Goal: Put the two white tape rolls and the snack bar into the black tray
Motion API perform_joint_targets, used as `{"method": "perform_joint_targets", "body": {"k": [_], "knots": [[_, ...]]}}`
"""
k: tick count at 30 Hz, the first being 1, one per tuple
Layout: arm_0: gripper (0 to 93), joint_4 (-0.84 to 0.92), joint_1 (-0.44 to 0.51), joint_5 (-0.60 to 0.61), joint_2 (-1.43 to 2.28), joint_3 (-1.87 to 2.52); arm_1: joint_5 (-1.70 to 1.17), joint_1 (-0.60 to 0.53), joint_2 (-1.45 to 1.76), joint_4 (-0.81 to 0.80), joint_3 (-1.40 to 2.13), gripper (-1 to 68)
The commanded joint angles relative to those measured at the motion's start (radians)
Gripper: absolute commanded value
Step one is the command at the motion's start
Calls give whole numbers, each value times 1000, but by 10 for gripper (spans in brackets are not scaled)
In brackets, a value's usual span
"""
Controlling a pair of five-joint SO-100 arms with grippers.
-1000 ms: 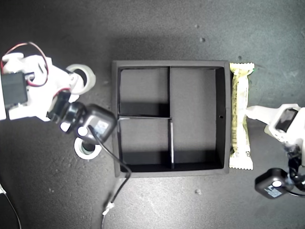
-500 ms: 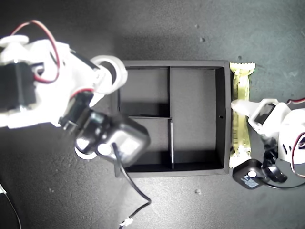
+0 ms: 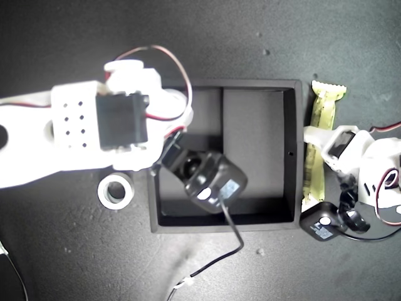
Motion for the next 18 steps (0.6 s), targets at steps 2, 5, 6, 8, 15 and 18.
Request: {"method": "perform_joint_targets", "body": {"k": [2, 5, 6, 8, 15, 18], "knots": [[0, 66, 31, -15, -61, -245, -439, -34, 9, 167, -84, 160], [0, 66, 37, -31, -40, -212, -463, -48, 11, 324, -170, 141], [0, 66, 40, -34, -38, -210, -474, -52, 11, 370, -201, 136], [0, 66, 44, -41, -40, -209, -499, -63, 11, 446, -272, 128], [0, 66, 60, -75, -86, -249, -571, -74, -2, 526, -520, 119], [0, 66, 61, -86, -107, -259, -577, -64, -3, 474, -471, 126]]}}
